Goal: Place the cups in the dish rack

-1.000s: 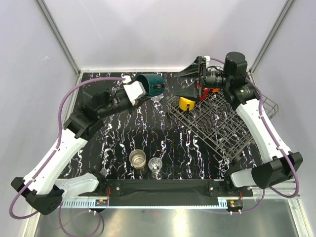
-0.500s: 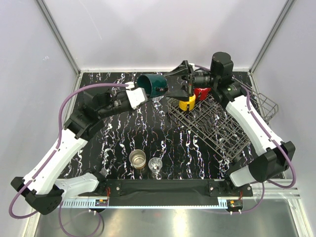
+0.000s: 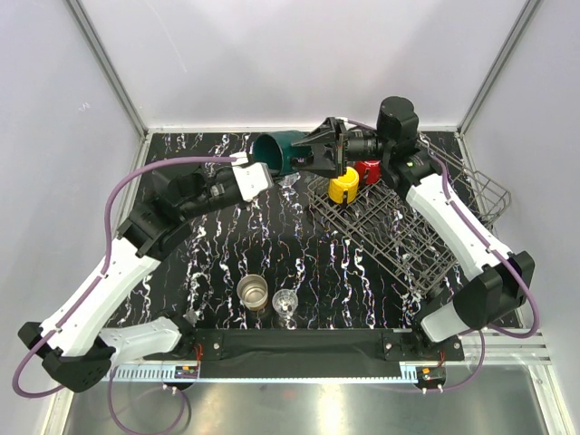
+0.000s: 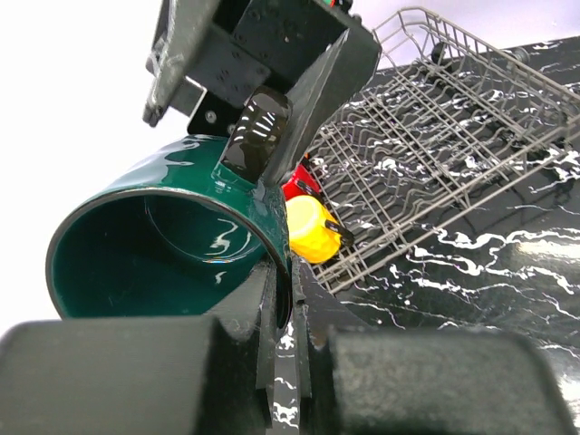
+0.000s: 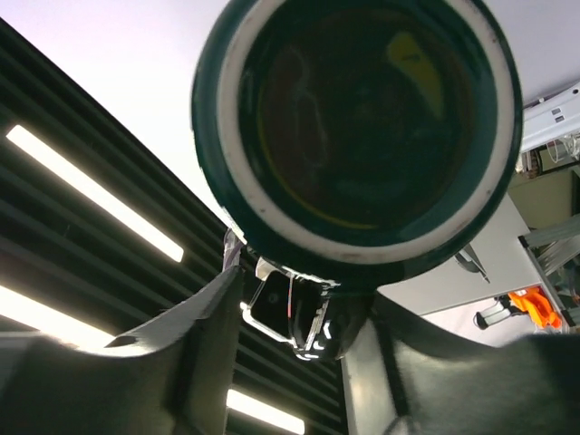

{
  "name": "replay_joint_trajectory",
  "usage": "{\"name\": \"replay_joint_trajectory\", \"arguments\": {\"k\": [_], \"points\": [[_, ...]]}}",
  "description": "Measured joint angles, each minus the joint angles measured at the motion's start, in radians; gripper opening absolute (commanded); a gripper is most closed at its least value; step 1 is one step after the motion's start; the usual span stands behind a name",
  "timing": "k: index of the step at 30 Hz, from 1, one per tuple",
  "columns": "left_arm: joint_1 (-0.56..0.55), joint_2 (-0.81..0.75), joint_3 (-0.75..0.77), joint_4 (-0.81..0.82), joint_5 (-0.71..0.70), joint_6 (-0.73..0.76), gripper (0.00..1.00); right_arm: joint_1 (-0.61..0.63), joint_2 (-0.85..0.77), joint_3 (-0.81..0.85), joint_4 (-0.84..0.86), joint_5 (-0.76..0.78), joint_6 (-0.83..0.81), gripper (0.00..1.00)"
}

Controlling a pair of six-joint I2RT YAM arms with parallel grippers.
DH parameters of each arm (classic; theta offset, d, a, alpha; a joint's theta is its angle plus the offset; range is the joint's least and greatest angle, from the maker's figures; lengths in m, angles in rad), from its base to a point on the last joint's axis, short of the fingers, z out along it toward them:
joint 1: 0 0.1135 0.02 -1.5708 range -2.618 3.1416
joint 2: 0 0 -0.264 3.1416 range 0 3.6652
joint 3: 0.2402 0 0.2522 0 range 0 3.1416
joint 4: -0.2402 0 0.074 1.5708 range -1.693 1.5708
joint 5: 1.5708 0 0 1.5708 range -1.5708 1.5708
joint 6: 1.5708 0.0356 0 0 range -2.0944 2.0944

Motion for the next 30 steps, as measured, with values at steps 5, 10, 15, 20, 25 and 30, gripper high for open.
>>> {"name": "replay_joint_trajectory", "arguments": {"k": [5, 10, 15, 20, 25, 30], "points": [[-0.017, 0.000, 0.003, 0.017, -0.027, 0.002, 0.00, 0.004, 0.000, -0.023, 0.035, 0.005, 0.014, 0.30], [-0.023, 0.002, 0.004, -0.008, -0.047, 0.016, 0.00, 0.008, -0.012, -0.085, 0.090, 0.007, 0.053, 0.00], [-0.026, 0.002, 0.003, -0.006, -0.054, 0.007, 0.41, 0.010, -0.016, -0.096, 0.114, 0.007, 0.060, 0.00], [-0.046, -0.039, -0.013, 0.069, -0.070, -0.051, 0.77, 0.011, -0.013, -0.097, 0.089, 0.066, 0.035, 0.00], [-0.048, -0.105, -0.031, 0.078, -0.160, -0.112, 0.99, 0.000, -0.015, -0.097, -0.045, 0.118, -0.096, 0.00], [-0.042, -0.240, -0.168, 0.086, -0.328, -0.214, 0.99, -0.088, -0.018, -0.094, -0.278, 0.167, -0.312, 0.00]]}}
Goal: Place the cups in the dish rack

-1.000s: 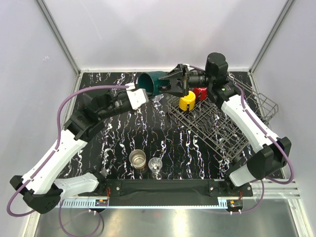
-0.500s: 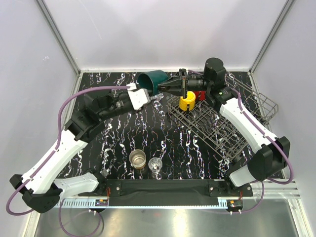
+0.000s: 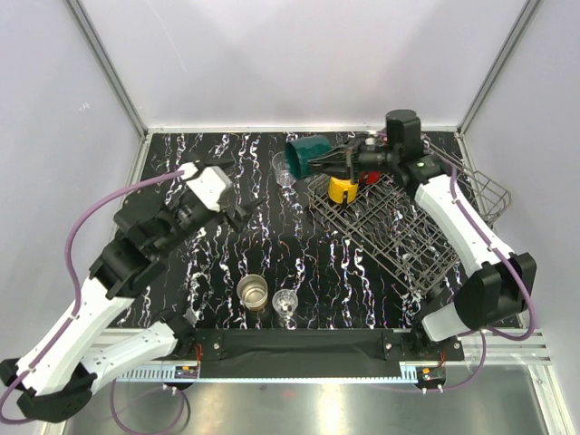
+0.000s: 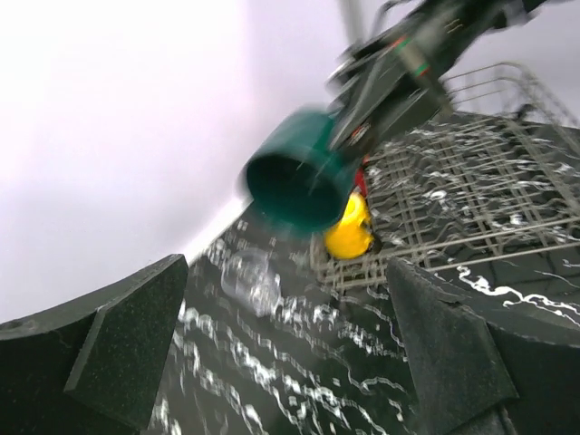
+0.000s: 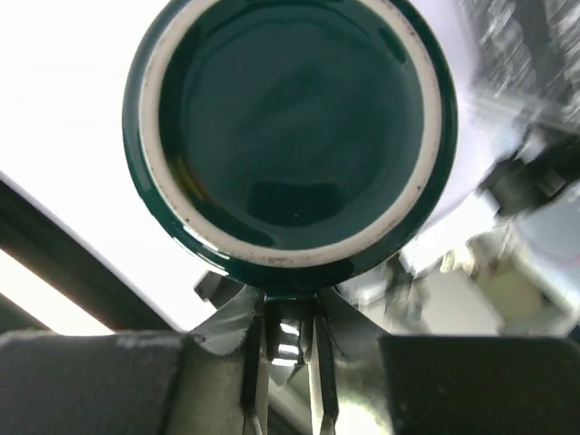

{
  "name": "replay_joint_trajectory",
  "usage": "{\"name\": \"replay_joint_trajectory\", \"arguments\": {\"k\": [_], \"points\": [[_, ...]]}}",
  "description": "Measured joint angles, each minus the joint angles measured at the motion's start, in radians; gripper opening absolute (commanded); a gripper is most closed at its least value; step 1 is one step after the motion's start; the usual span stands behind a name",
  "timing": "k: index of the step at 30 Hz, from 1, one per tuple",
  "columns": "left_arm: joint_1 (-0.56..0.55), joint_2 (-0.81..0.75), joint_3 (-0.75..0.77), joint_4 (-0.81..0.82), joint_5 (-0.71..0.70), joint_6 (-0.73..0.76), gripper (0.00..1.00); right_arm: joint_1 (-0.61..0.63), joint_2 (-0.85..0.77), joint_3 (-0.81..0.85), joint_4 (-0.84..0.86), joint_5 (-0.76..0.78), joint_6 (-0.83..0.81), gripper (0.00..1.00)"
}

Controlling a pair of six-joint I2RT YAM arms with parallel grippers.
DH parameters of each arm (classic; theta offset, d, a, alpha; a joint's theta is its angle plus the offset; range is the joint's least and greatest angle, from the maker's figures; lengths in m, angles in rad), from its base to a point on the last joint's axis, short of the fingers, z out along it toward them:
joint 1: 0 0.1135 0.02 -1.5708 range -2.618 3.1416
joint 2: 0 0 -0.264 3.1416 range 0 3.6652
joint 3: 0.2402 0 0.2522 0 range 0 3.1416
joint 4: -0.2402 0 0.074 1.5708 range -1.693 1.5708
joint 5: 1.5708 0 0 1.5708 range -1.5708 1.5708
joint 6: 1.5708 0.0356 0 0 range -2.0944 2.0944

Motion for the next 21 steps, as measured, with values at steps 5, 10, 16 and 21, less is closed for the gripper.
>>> {"name": "replay_joint_trajectory", "arguments": {"k": [5, 10, 16, 21], "points": [[0.021, -0.079, -0.061, -0.024, -0.130, -0.085, 0.99, -0.137, 0.026, 0.124, -0.334, 0.158, -0.310, 0.00], [0.040, -0.147, -0.123, -0.060, -0.209, -0.134, 0.99, -0.148, 0.064, 0.283, -0.570, 0.486, -0.649, 0.00], [0.048, -0.230, -0.216, -0.082, -0.218, -0.120, 0.99, -0.156, -0.105, -0.034, -0.534, 0.954, -0.902, 0.00], [0.076, -0.280, -0.264, -0.112, -0.212, -0.088, 0.99, -0.204, -0.204, -0.277, -0.449, 1.247, -1.066, 0.00]]}}
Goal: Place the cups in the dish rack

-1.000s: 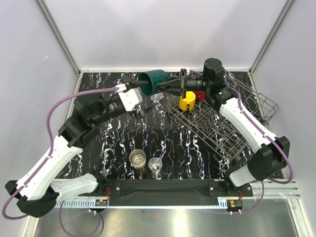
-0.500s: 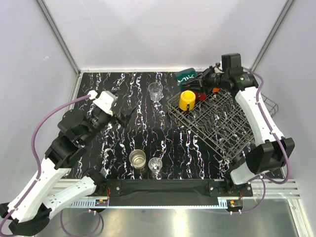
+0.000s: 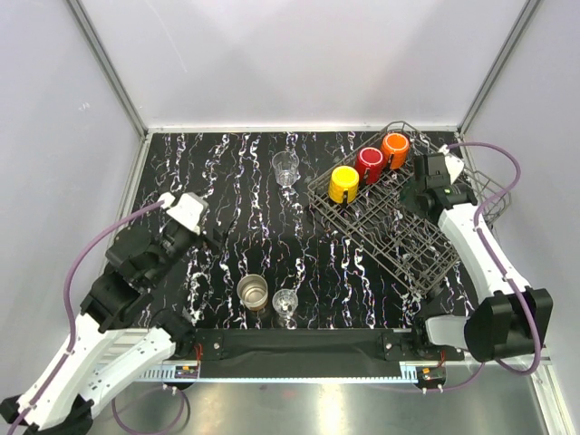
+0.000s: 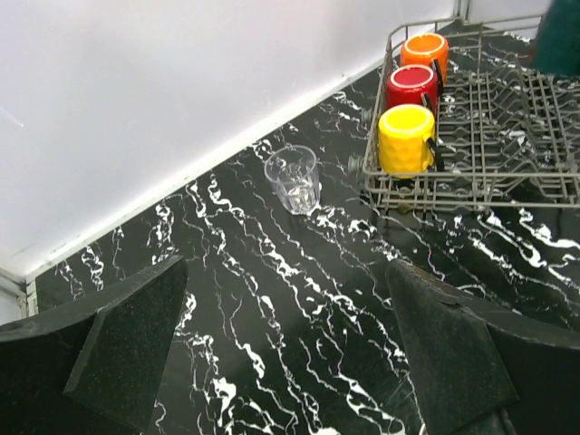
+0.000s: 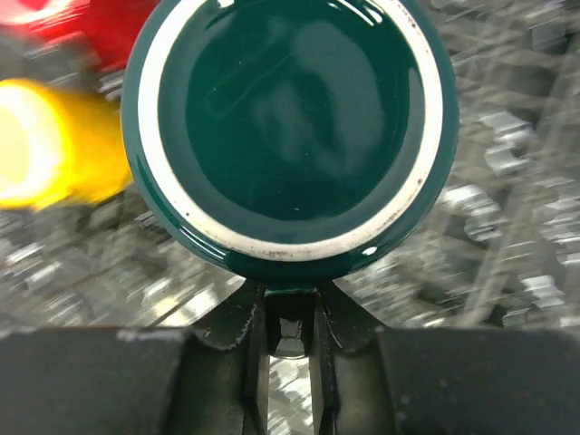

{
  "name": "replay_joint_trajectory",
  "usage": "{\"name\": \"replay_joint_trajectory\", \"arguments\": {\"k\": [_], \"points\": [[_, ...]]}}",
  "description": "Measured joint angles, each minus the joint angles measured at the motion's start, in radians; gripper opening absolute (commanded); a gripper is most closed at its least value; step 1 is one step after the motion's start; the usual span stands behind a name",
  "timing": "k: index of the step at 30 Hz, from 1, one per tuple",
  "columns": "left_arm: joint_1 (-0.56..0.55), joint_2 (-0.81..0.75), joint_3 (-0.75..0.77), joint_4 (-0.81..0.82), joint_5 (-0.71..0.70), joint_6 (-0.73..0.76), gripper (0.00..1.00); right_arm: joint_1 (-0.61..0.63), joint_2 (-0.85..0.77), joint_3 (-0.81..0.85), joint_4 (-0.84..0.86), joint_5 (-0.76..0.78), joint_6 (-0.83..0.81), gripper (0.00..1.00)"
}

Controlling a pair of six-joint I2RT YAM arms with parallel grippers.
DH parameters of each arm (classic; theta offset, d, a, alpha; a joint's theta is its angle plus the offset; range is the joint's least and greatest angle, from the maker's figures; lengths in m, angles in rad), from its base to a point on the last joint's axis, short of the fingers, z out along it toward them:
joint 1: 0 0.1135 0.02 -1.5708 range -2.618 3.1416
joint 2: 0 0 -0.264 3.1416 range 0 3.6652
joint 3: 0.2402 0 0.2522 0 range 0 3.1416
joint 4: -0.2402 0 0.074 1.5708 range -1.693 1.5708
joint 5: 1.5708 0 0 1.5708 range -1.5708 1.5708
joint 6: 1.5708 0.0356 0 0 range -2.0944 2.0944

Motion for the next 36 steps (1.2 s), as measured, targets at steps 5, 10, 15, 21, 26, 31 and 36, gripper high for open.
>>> {"name": "replay_joint_trajectory", "arguments": {"k": [5, 10, 15, 21, 26, 31, 36], "points": [[0.098, -0.077, -0.085, -0.011, 0.074, 0.006, 0.99, -0.130, 0.020, -0.042, 0.087, 0.100, -0.144, 0.00], [0.207, -0.101, -0.124, -0.020, 0.161, 0.005, 0.99, -0.230, 0.087, -0.061, 0.248, 0.143, -0.285, 0.00], [0.243, -0.119, -0.162, -0.021, 0.200, 0.005, 0.99, -0.291, 0.176, -0.140, 0.406, 0.114, -0.371, 0.00], [0.281, -0.118, -0.163, -0.023, 0.216, -0.002, 0.99, -0.304, 0.287, -0.180, 0.517, 0.098, -0.393, 0.00], [0.308, -0.113, -0.163, -0.023, 0.231, -0.008, 0.99, -0.316, 0.309, -0.210, 0.613, 0.084, -0.393, 0.00], [0.335, -0.089, -0.163, -0.024, 0.243, -0.016, 0.99, -0.338, 0.345, -0.231, 0.695, 0.081, -0.393, 0.00], [0.357, -0.065, -0.163, -0.024, 0.258, -0.021, 0.99, -0.363, 0.395, -0.233, 0.732, 0.077, -0.387, 0.00]]}}
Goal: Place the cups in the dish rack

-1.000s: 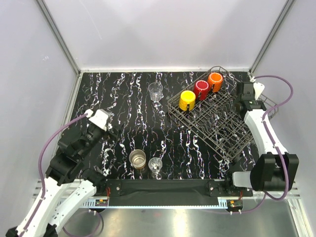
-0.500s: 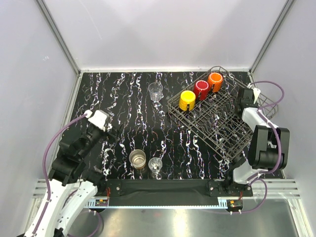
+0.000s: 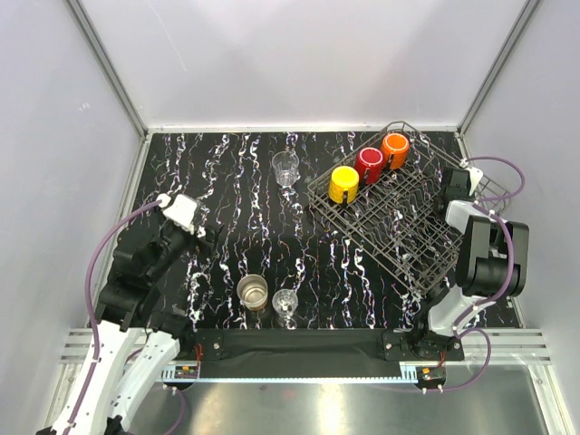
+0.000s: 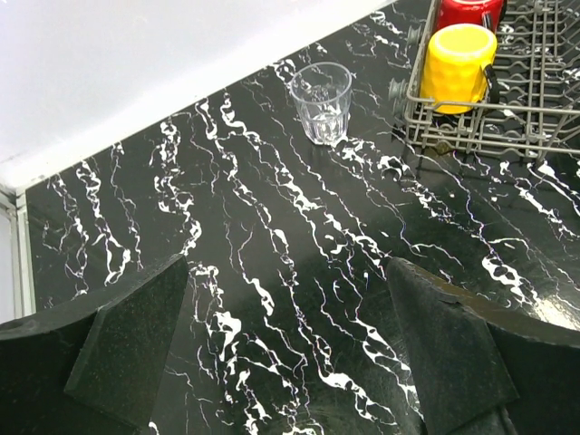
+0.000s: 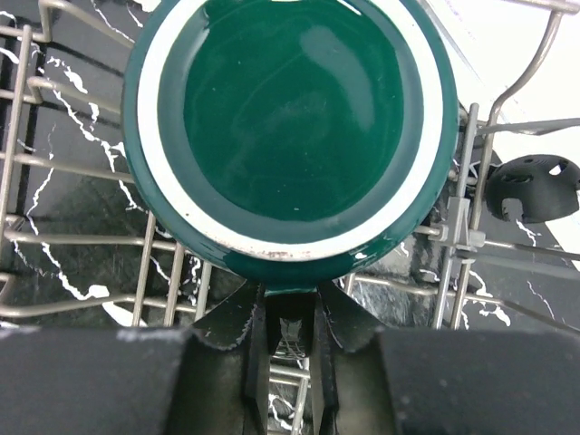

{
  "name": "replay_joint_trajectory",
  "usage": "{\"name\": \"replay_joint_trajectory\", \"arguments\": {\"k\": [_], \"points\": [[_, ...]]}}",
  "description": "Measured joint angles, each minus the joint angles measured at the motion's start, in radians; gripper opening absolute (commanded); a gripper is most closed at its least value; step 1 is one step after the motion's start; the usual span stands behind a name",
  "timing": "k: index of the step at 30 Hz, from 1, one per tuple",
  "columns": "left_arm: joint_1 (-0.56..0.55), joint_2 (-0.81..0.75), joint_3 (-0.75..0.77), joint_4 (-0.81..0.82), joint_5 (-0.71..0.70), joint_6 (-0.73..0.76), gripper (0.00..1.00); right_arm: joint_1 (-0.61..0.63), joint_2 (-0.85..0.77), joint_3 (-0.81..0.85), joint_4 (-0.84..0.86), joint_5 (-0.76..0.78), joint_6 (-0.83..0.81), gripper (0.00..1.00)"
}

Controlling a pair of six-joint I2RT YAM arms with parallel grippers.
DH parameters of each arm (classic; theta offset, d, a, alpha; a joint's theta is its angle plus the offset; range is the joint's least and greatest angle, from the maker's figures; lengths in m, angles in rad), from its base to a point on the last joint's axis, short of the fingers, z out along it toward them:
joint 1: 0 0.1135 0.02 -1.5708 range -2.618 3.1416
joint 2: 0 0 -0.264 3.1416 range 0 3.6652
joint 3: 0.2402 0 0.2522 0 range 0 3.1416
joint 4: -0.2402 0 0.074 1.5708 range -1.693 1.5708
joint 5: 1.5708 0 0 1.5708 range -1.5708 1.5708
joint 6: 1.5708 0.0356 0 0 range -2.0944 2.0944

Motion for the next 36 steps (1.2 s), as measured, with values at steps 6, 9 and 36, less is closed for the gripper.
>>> {"name": "replay_joint_trajectory", "arguments": {"k": [6, 9, 36], "points": [[0.014, 0.033, 0.004, 0.000, 0.018, -0.005, 0.99, -0.003, 0.015, 0.000, 0.029, 0.004, 0.008, 0.24], [0.019, 0.075, 0.026, -0.011, 0.029, -0.012, 0.99, -0.003, 0.021, 0.005, 0.032, 0.005, 0.020, 0.52], [-0.052, 0.429, 0.290, 0.068, 0.054, -0.376, 0.99, 0.002, -0.518, 0.080, -0.647, -0.189, 0.167, 1.00]]}}
